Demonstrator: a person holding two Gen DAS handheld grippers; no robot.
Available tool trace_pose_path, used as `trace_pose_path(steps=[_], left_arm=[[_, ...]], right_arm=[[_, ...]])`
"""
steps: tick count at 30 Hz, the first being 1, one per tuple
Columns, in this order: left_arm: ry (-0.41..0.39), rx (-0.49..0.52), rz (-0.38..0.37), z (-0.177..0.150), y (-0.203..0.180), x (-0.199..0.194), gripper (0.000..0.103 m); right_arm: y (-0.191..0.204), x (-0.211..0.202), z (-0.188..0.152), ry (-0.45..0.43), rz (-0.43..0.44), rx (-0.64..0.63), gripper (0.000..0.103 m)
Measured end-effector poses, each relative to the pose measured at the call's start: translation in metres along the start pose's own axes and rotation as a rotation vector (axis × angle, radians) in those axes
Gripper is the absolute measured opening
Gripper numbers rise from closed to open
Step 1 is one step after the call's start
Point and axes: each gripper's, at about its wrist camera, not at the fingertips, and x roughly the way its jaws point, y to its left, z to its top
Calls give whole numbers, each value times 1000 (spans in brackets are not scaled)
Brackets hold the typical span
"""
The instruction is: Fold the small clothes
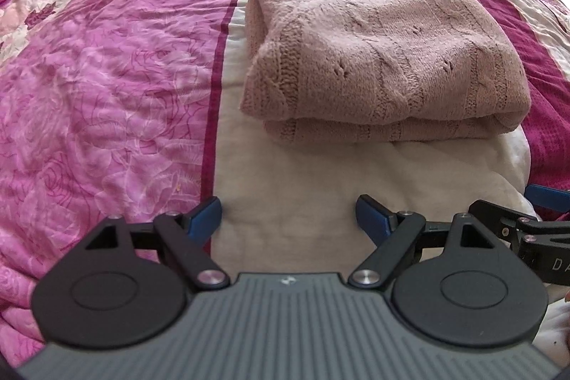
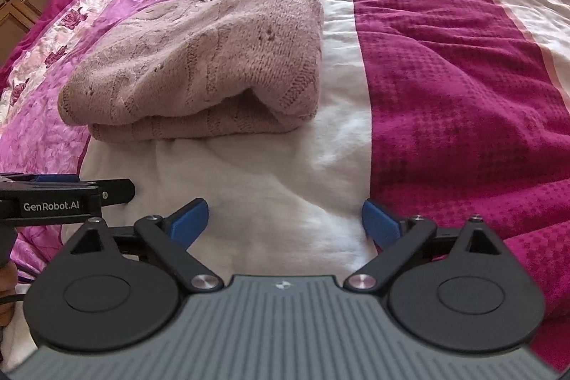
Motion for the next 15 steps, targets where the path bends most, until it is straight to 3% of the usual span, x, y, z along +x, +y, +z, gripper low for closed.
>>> trace_pose_path(steps=[15], left_arm=[[0,0,-1,0,0,0,84]], right_arm=[[-1,0,-1,-4,8,4,98]])
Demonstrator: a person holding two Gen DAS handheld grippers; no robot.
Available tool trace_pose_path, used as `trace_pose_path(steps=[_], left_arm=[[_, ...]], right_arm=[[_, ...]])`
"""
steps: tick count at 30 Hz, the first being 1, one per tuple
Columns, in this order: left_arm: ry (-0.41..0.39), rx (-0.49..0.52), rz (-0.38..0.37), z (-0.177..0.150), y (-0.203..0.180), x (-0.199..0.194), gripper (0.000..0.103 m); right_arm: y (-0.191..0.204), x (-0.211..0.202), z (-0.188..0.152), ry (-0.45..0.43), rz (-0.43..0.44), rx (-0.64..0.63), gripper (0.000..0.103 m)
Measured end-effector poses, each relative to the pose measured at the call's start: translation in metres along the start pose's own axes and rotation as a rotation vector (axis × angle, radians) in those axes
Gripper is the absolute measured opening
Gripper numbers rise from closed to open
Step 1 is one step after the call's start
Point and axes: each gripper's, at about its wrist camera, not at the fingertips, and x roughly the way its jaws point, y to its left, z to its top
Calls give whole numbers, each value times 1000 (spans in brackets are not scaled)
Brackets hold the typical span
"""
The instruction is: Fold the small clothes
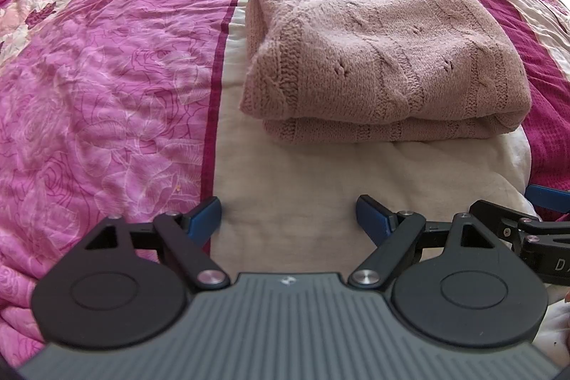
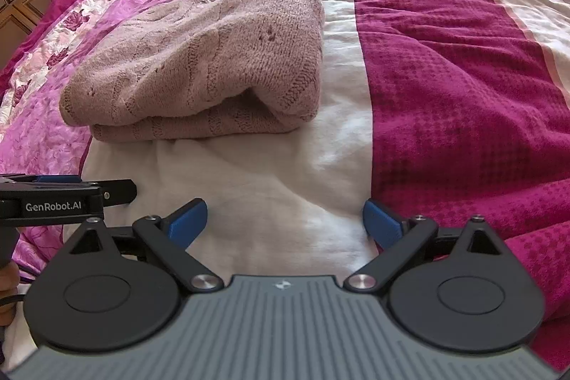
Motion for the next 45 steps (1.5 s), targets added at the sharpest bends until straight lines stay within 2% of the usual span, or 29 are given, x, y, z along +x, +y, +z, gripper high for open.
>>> trace_pose_path(steps=[45], left_arm=[[-3,2,2,-1,-1,0,84]], right_arm=[[0,1,-1,-2,4,-1,100]])
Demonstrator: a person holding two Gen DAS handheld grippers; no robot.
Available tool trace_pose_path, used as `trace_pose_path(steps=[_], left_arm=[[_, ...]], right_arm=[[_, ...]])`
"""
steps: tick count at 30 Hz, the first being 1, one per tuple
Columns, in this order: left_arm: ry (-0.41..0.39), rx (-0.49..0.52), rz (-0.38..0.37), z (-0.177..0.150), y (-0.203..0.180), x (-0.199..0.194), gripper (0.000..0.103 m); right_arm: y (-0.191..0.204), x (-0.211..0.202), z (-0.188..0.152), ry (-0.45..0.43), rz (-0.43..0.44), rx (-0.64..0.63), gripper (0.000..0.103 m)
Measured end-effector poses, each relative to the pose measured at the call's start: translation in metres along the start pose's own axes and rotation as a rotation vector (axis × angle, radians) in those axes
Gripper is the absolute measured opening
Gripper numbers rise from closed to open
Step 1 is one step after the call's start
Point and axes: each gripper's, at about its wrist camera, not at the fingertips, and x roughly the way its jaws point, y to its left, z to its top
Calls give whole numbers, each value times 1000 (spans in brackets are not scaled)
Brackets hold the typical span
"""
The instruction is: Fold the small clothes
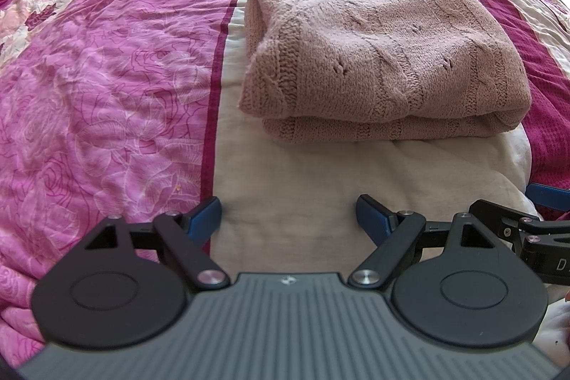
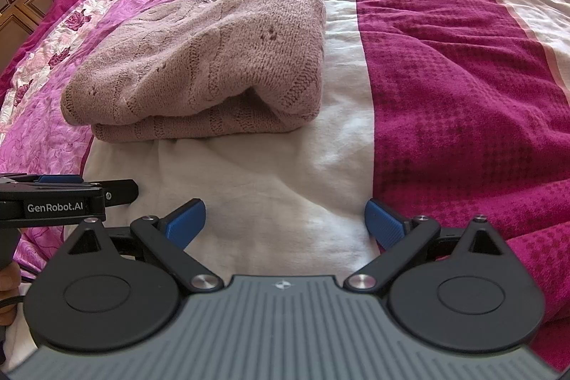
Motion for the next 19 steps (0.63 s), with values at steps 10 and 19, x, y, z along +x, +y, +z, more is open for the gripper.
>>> trace_pose_path(steps=[10,19], left_arm=[[0,0,0,0,0,0,84],[1,-3,-3,1,1,-1,84]], right_arm=[[0,0,0,0,0,-1,100],[0,0,0,0,0,-1,100]])
